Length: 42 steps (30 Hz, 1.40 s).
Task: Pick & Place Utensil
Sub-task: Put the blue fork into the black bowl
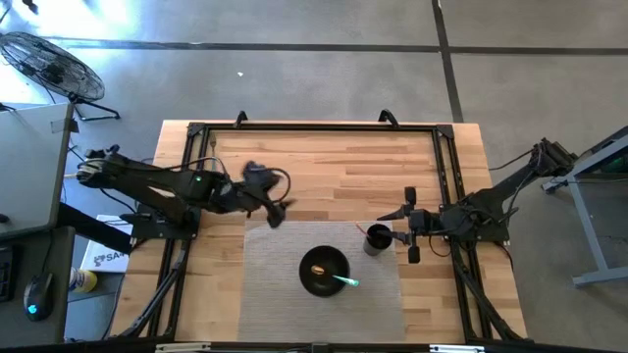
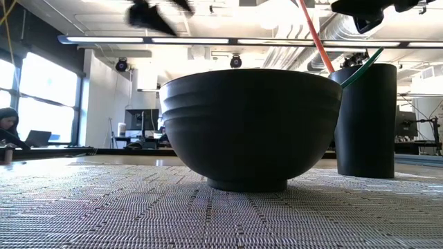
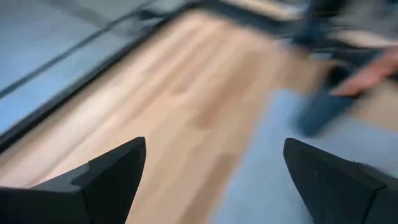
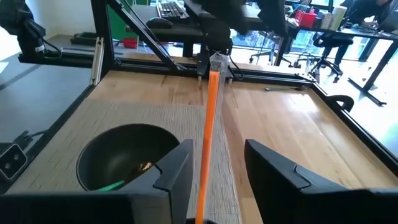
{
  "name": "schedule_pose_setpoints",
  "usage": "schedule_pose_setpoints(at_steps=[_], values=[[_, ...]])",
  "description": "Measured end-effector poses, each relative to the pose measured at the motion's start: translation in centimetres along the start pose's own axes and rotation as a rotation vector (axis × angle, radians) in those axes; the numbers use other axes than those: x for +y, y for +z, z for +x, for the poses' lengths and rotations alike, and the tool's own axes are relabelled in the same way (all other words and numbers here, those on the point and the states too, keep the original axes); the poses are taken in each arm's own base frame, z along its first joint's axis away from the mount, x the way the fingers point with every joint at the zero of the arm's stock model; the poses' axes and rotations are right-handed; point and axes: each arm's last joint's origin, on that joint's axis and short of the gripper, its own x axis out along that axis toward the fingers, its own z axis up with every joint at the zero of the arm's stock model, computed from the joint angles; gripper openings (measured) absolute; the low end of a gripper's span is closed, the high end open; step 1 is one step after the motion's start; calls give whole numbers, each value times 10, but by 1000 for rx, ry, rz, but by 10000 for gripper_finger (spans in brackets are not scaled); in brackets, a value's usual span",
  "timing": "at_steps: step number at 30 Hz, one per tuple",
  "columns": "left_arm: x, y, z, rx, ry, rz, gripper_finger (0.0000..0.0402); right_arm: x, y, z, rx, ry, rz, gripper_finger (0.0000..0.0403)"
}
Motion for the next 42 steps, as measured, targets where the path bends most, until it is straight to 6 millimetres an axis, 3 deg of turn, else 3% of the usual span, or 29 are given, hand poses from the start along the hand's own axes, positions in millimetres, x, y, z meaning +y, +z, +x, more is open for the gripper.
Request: schedule_pose_setpoints(at_steps=[7, 13, 20, 31, 36, 42], values=[[34, -28, -10, 111, 410, -217, 374, 0, 1, 0, -14, 4, 60, 138], [65, -53, 11, 146, 611, -440, 374, 2, 9, -2, -83, 24, 103, 138], [116, -79, 35, 170, 852, -600, 374, 10, 29, -15, -153, 84, 137, 138], [167, -135, 66, 70, 932, -802, 374, 18, 29, -21, -150, 136, 127, 137], [179, -157, 72, 23, 933, -865, 374, 19, 29, -22, -146, 122, 124, 138], [184, -168, 76, 32, 980, -844, 374, 19, 27, -22, -133, 120, 113, 138]])
